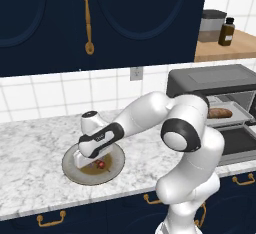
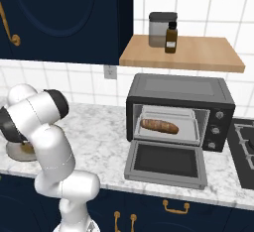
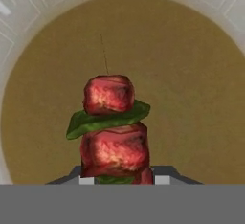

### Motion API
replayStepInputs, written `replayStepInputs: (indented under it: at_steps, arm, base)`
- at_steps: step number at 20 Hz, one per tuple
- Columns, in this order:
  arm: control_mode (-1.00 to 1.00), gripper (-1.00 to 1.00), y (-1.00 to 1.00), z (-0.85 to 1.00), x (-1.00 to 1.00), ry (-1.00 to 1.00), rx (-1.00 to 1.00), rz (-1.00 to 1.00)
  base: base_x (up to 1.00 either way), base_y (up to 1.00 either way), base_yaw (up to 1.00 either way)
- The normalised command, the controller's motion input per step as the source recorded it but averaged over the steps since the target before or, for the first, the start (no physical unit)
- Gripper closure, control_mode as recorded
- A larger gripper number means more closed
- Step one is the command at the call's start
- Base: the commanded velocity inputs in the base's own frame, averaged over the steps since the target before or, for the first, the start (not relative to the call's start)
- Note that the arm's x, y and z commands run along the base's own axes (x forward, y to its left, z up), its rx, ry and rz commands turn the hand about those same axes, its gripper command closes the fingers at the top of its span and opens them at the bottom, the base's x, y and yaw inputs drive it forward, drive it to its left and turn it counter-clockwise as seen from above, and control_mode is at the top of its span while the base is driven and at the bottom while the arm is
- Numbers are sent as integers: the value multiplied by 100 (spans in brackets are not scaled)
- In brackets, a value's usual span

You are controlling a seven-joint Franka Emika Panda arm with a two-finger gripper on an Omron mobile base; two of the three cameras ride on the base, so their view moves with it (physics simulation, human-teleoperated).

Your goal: Pick up the kebab skewer and baguette bread, and place them inside the toaster oven. Close the toaster oven door and start by setting the timer.

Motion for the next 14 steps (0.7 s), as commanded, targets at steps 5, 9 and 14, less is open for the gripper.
replayStepInputs:
  at_steps: [5, 9, 14]
  arm:
    - [-100, 100, -5, 25, -3, 1, 0, -3]
    - [-100, 100, -29, 68, -25, 0, 3, -10]
    - [-100, 100, -60, 67, -7, 4, 6, -17]
  base:
    - [0, 0, 0]
    - [0, 0, 0]
    - [0, 0, 0]
